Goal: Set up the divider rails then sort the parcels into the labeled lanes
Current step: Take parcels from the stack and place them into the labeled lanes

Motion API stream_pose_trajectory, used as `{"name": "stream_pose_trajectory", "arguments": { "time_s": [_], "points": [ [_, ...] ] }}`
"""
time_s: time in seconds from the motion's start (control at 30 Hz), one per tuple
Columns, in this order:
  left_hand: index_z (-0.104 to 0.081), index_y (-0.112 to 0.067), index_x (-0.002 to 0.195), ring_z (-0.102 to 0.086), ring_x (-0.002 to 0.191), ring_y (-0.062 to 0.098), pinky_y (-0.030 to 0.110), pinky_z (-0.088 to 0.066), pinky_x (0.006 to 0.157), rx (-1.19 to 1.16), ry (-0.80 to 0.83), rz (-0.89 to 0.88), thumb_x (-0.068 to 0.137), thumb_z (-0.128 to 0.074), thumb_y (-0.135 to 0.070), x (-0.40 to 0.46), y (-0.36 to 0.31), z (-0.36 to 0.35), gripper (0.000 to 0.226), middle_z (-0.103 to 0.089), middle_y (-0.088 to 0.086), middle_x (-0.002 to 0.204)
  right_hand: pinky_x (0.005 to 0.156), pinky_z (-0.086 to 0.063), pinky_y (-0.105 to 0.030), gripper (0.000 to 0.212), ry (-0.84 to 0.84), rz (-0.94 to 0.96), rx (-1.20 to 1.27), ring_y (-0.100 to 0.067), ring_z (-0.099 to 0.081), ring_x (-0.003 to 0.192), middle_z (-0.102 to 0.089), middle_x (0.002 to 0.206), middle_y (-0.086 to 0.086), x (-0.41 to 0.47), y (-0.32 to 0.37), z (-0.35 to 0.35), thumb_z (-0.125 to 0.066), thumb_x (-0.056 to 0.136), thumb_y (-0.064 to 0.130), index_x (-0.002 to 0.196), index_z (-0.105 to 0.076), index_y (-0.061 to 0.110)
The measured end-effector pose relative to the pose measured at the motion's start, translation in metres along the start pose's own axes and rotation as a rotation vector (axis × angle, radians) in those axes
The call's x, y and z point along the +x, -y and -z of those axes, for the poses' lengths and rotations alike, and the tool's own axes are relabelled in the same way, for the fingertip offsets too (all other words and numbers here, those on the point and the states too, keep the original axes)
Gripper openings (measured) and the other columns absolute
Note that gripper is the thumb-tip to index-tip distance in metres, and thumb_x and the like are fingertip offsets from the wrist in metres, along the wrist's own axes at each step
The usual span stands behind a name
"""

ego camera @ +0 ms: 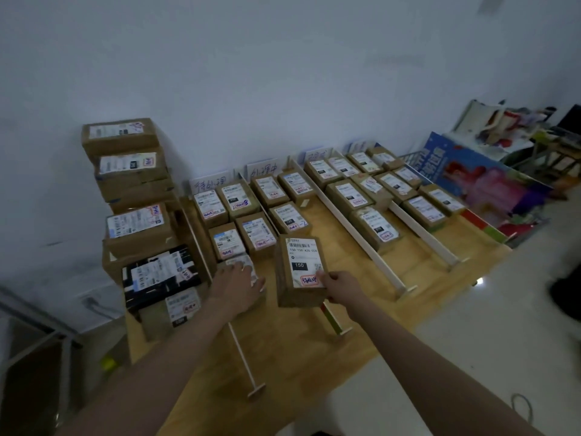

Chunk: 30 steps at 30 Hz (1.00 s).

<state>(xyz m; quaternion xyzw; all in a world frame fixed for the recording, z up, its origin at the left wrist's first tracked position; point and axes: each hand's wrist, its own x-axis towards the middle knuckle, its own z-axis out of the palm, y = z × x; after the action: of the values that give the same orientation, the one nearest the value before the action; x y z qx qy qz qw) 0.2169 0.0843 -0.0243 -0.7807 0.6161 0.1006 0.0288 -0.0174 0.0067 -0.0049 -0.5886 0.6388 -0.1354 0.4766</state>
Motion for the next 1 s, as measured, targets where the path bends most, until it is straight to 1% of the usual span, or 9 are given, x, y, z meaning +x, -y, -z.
{"name": "stream_pose_trajectory", "arguments": {
  "time_s": [0.1,0.2,0.27,0.37,0.5,0.63,0.73,0.93,1.0],
  "points": [
    [-0.054,-0.017,0.133,-0.049,0.126,0.026,0.042,-0.038,0.106,-0.009,0.021,-0.013,0.100,-0.028,-0.059,0.006,-0.038,-0.001,0.060,-0.052,0.007,0.137,0.076,-0.058,-0.038,0.037,-0.026,-0.011,0.033,-0.025,-0.068,0.088,-0.073,0.096,-0.008,0.001,-0.016,0.029,-0.054,0.098,0.042,0.102,-0.072,0.010],
    [-0.056,-0.017,0.129,-0.052,0.122,0.024,0.041,-0.037,0.103,-0.014,-0.002,-0.038,0.100,-0.029,-0.058,0.009,-0.079,-0.002,0.057,-0.056,0.005,0.131,0.084,-0.058,-0.047,0.036,-0.044,-0.007,0.022,-0.027,-0.069,0.090,-0.074,0.092,-0.009,0.007,-0.038,0.060,-0.054,0.097,0.045,0.094,-0.073,0.014],
    [-0.057,-0.018,0.125,-0.054,0.119,0.024,0.040,-0.039,0.101,-0.043,-0.004,-0.039,0.100,-0.032,-0.056,0.010,-0.108,-0.002,0.052,-0.058,0.005,0.128,0.085,-0.057,-0.049,0.035,-0.045,-0.005,0.006,-0.025,-0.069,0.090,-0.074,0.091,-0.008,0.009,-0.053,0.081,-0.055,0.096,0.046,0.089,-0.073,0.016],
    [-0.056,-0.018,0.125,-0.054,0.119,0.025,0.040,-0.041,0.102,-0.055,0.022,-0.018,0.101,-0.033,-0.053,0.009,-0.151,-0.002,0.049,-0.056,0.006,0.128,0.086,-0.057,-0.047,0.039,-0.049,0.015,-0.033,-0.024,-0.069,0.091,-0.074,0.091,-0.007,0.013,-0.072,0.110,-0.057,0.096,0.044,0.095,-0.075,0.011],
    [-0.053,-0.019,0.133,-0.052,0.123,0.025,0.041,-0.040,0.104,-0.038,0.047,0.017,0.101,-0.031,-0.056,0.010,-0.191,-0.009,0.054,-0.053,0.005,0.135,0.089,-0.056,-0.045,0.043,-0.013,0.034,-0.060,-0.023,-0.069,0.093,-0.074,0.096,-0.008,0.023,-0.093,0.142,-0.057,0.096,0.046,0.104,-0.075,0.008],
    [-0.054,-0.018,0.133,-0.053,0.122,0.025,0.040,-0.040,0.102,-0.012,0.038,0.037,0.101,-0.030,-0.056,0.009,-0.206,-0.016,0.056,-0.054,0.004,0.134,0.088,-0.057,-0.040,0.039,0.011,0.064,-0.057,-0.022,-0.069,0.094,-0.073,0.101,-0.009,0.032,-0.105,0.164,-0.057,0.098,0.041,0.108,-0.073,0.006],
    [-0.056,-0.017,0.128,-0.055,0.117,0.025,0.040,-0.042,0.100,-0.021,0.030,0.065,0.100,-0.029,-0.056,0.010,-0.206,-0.017,0.055,-0.056,0.005,0.129,0.088,-0.057,-0.042,0.040,0.022,0.085,-0.076,-0.023,-0.069,0.095,-0.074,0.101,-0.009,0.040,-0.107,0.170,-0.057,0.098,0.041,0.108,-0.073,0.007],
    [-0.055,-0.013,0.129,-0.054,0.119,0.028,0.041,-0.040,0.102,-0.017,0.028,0.140,0.102,-0.033,-0.050,0.018,-0.199,-0.009,0.051,-0.055,0.009,0.129,0.085,-0.057,-0.047,0.044,0.074,0.122,-0.158,-0.023,-0.069,0.090,-0.073,0.096,-0.006,0.059,-0.097,0.159,-0.054,0.095,0.050,0.104,-0.074,0.011],
    [-0.055,-0.013,0.128,-0.055,0.118,0.028,0.040,-0.040,0.101,-0.022,0.018,0.156,0.102,-0.033,-0.049,0.021,-0.190,-0.010,0.049,-0.055,0.008,0.129,0.084,-0.057,-0.046,0.045,0.104,0.128,-0.180,-0.022,-0.068,0.089,-0.073,0.095,-0.006,0.065,-0.090,0.150,-0.054,0.096,0.050,0.103,-0.073,0.010]
  ]
}}
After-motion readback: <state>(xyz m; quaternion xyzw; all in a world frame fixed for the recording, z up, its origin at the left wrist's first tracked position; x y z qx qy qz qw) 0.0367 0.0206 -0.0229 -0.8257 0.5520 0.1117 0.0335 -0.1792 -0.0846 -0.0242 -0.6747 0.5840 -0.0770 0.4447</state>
